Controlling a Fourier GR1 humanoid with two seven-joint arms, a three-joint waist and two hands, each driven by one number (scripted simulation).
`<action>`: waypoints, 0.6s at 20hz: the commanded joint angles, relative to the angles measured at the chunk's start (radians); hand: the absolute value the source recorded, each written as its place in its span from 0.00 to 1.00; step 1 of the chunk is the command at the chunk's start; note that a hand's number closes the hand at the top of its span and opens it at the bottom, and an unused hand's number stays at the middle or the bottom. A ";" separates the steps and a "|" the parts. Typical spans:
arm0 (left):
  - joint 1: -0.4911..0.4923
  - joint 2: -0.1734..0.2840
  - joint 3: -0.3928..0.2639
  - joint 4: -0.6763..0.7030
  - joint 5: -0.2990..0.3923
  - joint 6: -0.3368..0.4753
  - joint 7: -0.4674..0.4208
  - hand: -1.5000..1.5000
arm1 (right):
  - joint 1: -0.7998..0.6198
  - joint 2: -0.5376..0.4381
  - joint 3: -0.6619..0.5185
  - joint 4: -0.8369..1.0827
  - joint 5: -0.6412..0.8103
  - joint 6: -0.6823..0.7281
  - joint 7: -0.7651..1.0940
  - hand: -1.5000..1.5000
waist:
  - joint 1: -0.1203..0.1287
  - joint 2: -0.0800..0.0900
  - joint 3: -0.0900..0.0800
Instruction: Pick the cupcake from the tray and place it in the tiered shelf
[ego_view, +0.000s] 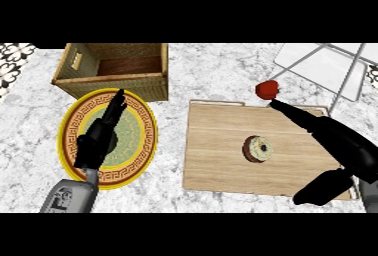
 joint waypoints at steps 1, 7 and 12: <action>-0.017 0.005 0.046 -0.009 0.020 -0.048 0.028 0.50 | 0.028 0.025 -0.008 0.036 0.074 0.010 -0.067 0.00 | 0.000 0.001 -0.001; -0.035 0.000 0.074 0.004 -0.001 -0.065 0.027 0.50 | 0.014 0.073 0.025 0.089 0.164 0.003 -0.097 0.00 | 0.000 0.001 -0.001; -0.021 -0.042 0.061 -0.001 -0.051 -0.036 0.023 0.50 | 0.008 0.073 -0.005 0.104 0.218 0.023 -0.119 0.00 | 0.000 0.001 -0.001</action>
